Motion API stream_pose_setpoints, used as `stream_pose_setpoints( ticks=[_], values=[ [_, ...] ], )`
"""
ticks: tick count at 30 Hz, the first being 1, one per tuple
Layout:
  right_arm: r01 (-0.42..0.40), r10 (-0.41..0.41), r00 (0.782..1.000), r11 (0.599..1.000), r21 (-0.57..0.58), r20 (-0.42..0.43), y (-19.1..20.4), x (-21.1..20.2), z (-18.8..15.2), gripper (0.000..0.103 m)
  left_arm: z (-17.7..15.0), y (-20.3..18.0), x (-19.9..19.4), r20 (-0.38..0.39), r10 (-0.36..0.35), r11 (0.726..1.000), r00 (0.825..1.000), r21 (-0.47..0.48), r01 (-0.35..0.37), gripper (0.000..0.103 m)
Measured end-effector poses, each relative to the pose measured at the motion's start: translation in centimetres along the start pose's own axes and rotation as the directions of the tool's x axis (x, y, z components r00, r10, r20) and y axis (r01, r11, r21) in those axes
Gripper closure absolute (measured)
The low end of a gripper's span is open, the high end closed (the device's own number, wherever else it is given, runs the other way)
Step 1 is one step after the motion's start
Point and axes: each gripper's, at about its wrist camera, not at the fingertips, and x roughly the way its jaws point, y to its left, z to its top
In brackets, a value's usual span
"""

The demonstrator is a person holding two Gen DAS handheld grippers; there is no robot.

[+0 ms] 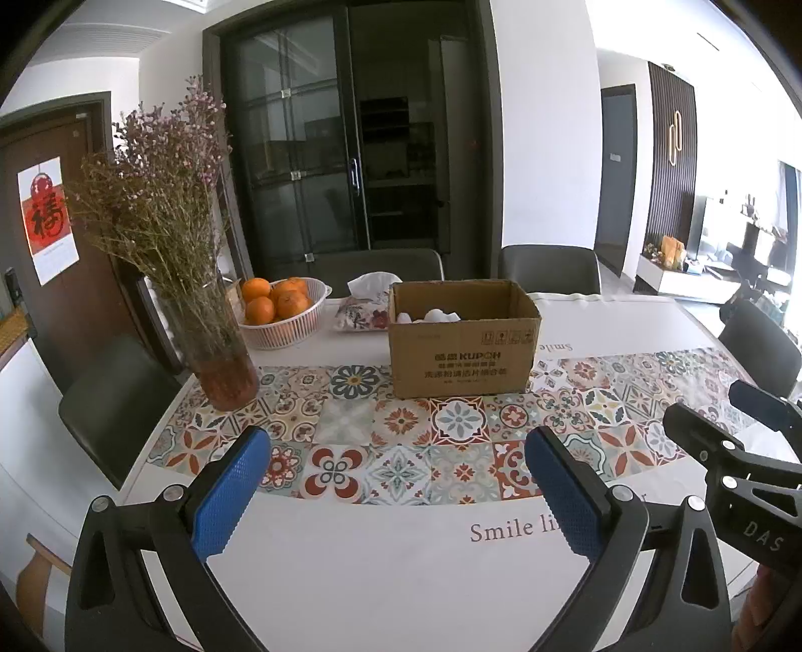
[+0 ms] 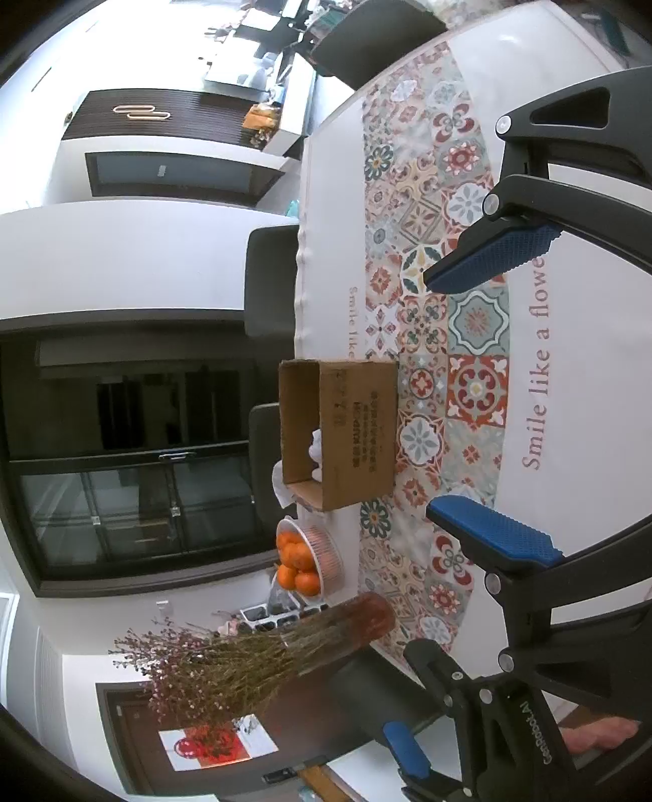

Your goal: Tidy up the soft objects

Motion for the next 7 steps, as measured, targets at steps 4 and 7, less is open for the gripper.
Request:
stream_pose_setpoints(
  ticks=[4,7],
  values=[
    [0.003,-0.003,1.000,1.000,-0.002,-0.006,0.13,0.08,-0.13,0.019,-0.02,0.11,0.23,-0.006,-0.001,1.000,1.000,-0.004,0.001,0.000],
    [0.002,-0.002,1.000,1.000,-0.002,-0.008,0.20,0.10,-0.14,0.019,-0.14,0.28,0.25,-0.009,-0.002,1.000,1.000,-0.006,0.002,0.000]
  ],
)
